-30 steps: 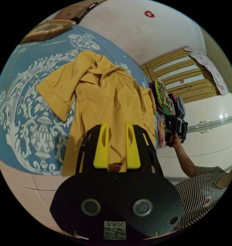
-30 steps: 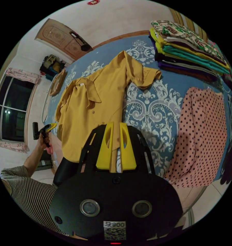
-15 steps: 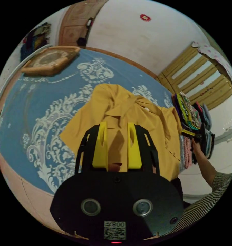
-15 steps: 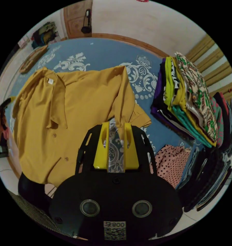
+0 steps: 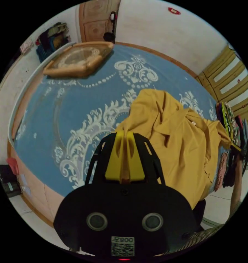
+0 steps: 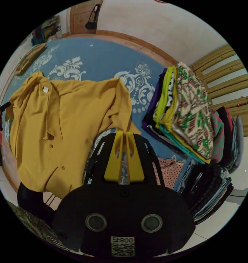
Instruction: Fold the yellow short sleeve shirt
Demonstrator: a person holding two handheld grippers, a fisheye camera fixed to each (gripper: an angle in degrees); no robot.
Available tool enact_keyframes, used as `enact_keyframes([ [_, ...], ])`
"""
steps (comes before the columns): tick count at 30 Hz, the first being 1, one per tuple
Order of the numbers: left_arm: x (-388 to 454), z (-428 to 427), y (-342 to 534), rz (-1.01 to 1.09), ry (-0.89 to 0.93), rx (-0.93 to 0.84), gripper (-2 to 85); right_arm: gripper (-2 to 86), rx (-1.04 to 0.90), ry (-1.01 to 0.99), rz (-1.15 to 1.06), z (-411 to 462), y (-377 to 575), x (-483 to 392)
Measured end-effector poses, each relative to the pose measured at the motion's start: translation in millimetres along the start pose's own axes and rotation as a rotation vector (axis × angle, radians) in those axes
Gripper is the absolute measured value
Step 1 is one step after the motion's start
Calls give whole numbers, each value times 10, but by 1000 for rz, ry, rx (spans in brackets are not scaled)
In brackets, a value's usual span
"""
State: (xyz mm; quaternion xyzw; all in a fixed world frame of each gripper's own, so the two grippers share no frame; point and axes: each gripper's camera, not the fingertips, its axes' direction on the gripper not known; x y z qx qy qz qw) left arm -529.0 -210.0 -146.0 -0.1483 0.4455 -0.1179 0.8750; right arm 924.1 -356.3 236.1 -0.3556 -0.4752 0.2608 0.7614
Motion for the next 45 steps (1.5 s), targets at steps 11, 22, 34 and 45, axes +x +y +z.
enact_keyframes([
  [11, -154, -422, -488, -86, 40, 195, 74, 61, -34, -58, 268, -284, -650, 1032],
  [22, 1112, 328, -425, 389, 132, 21, 113, 89, 126, -462, -133, 144, -247, -925],
  [34, 1232, 726, -551, 395, 51, -73, 27, 24, -23, -426, -110, 823, -239, -1464],
  [45, 1145, 299, -859, 364, 217, 86, 19, 7, 182, -592, 31, 202, -507, -633],
])
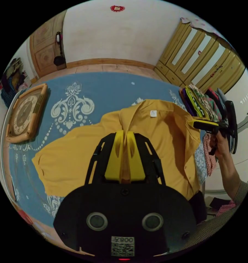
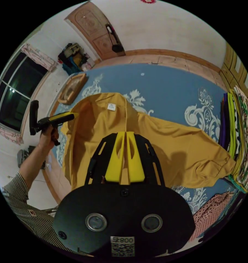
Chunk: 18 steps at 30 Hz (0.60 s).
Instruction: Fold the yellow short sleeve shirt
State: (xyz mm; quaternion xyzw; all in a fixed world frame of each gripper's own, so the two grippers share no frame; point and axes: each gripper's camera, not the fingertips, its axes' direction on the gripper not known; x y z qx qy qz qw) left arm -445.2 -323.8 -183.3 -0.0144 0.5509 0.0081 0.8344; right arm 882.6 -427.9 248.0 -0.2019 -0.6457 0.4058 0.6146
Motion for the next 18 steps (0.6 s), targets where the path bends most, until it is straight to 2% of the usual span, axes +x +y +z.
enact_keyframes([
  [6, -167, -2, -310, -35, 19, 37, 23, 8, 72, 27, 15, -263, -376, 135],
  [11, -399, 335, -410, -84, 103, -24, 42, 13, 31, 51, 59, -85, -624, 314],
  [14, -565, 560, -248, -112, 121, -88, 66, 22, -51, 56, 81, 182, -665, 451],
  [18, -795, 547, 209, -104, 213, -60, 80, 41, -99, 71, 102, 375, -484, 667],
])
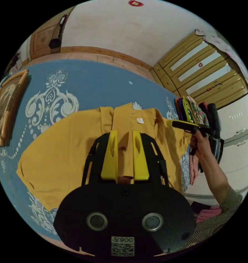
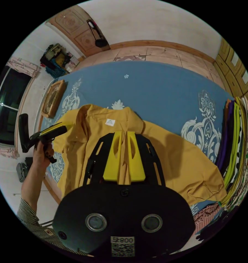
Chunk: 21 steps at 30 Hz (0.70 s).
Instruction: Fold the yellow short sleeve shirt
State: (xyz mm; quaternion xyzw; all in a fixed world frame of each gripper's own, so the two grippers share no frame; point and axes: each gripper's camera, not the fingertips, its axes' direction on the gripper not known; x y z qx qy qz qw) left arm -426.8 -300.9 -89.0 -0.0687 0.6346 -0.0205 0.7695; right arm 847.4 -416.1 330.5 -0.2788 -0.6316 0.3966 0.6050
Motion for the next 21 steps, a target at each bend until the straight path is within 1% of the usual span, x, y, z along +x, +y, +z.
enact_keyframes([
  [3, -268, -158, 601, 15, 31, 4, 85, 46, 38, -19, -8, -59, 267, 204],
  [7, -711, -355, 1720, -89, 95, -13, 87, 43, 58, -117, -17, -196, 918, 527],
  [11, -954, -524, 2828, -221, 33, -52, 90, 36, 9, -108, -16, -219, 1740, 696],
  [13, -1016, -565, 3201, -264, -13, -83, 94, 37, -44, -84, 17, -218, 2324, 777],
  [14, -1062, -578, 3411, -302, -19, -96, 95, 38, -55, -71, 30, -220, 2465, 796],
  [17, -1149, -563, 3796, -344, -6, -110, 94, 47, -92, -39, 128, -245, 3093, 926],
  [19, -1192, -537, 3949, -355, 22, -88, 89, 55, -104, -97, 231, -226, 3485, 1071],
  [21, -1225, -495, 4050, -356, 19, -87, 74, 57, -119, -133, 277, -171, 3708, 1141],
])
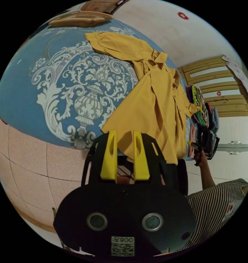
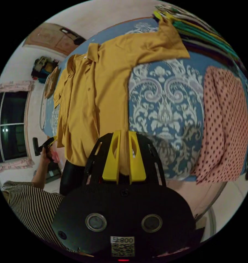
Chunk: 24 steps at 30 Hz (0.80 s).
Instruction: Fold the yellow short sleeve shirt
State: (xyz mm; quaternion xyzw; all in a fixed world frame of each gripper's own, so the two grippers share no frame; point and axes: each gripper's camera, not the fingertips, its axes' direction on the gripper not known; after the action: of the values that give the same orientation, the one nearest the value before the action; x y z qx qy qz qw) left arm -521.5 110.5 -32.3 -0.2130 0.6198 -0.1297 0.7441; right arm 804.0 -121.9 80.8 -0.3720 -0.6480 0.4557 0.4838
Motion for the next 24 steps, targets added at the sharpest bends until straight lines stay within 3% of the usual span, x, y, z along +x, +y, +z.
enact_keyframes([
  [5, -134, 91, 235, 10, -87, -28, 18, 57, -22, -76, 68, 220, 249, 195],
  [13, -324, -42, 779, 27, -57, 114, 35, 49, -8, 7, 38, 391, 312, 136],
  [17, -209, 336, 933, 130, 34, 35, 66, 49, 14, 16, 4, 452, 315, -2],
  [24, 12, 956, 989, 262, -29, -62, 78, 52, 25, -12, -142, 773, 83, -617],
])
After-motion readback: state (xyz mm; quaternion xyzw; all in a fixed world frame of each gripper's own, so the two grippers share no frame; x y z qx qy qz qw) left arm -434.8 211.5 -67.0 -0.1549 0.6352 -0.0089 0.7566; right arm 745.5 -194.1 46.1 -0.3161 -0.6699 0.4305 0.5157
